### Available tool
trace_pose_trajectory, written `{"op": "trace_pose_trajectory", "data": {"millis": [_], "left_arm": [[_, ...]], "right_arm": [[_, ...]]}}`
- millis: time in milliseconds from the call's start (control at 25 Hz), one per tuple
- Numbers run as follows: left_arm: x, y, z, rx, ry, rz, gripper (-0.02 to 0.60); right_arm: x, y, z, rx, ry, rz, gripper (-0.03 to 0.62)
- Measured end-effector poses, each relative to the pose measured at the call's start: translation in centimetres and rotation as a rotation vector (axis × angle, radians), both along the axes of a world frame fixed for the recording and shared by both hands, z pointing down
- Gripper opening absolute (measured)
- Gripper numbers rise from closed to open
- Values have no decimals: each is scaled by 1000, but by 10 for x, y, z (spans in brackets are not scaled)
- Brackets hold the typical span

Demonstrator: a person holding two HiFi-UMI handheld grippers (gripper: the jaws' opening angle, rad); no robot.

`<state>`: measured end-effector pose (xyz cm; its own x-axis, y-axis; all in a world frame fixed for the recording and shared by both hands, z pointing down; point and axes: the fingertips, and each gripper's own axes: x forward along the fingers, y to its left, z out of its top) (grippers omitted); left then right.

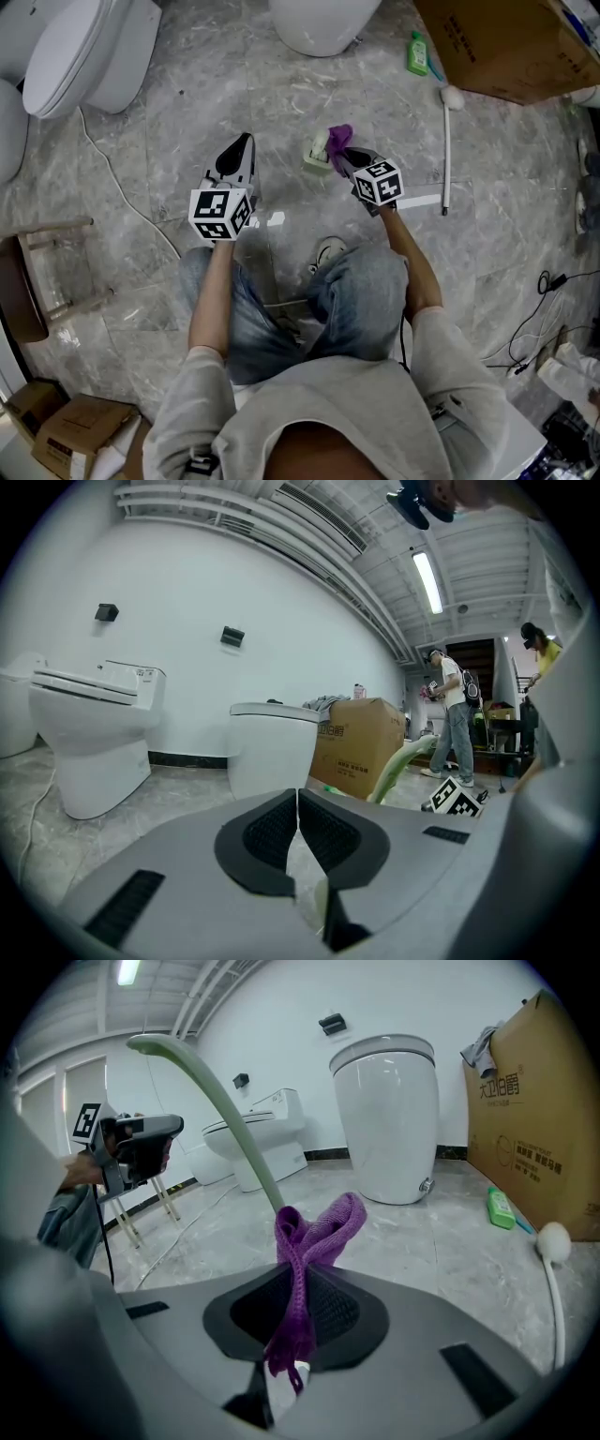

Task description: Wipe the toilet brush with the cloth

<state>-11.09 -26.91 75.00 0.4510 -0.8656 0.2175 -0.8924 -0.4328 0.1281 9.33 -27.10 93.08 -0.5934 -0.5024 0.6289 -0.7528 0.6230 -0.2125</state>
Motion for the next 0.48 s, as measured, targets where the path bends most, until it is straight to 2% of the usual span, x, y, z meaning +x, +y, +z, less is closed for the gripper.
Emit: {"op": "trace_pose_trajectory", "data": {"millis": [200,480], "left_arm": [[2,0,0,3,-1,5,23],[3,-1,-3,3,16,0,24]], "right_arm": [[7,-8,-30,85,13,17,69],[8,-18,-156,320,-56,51,69]]}}
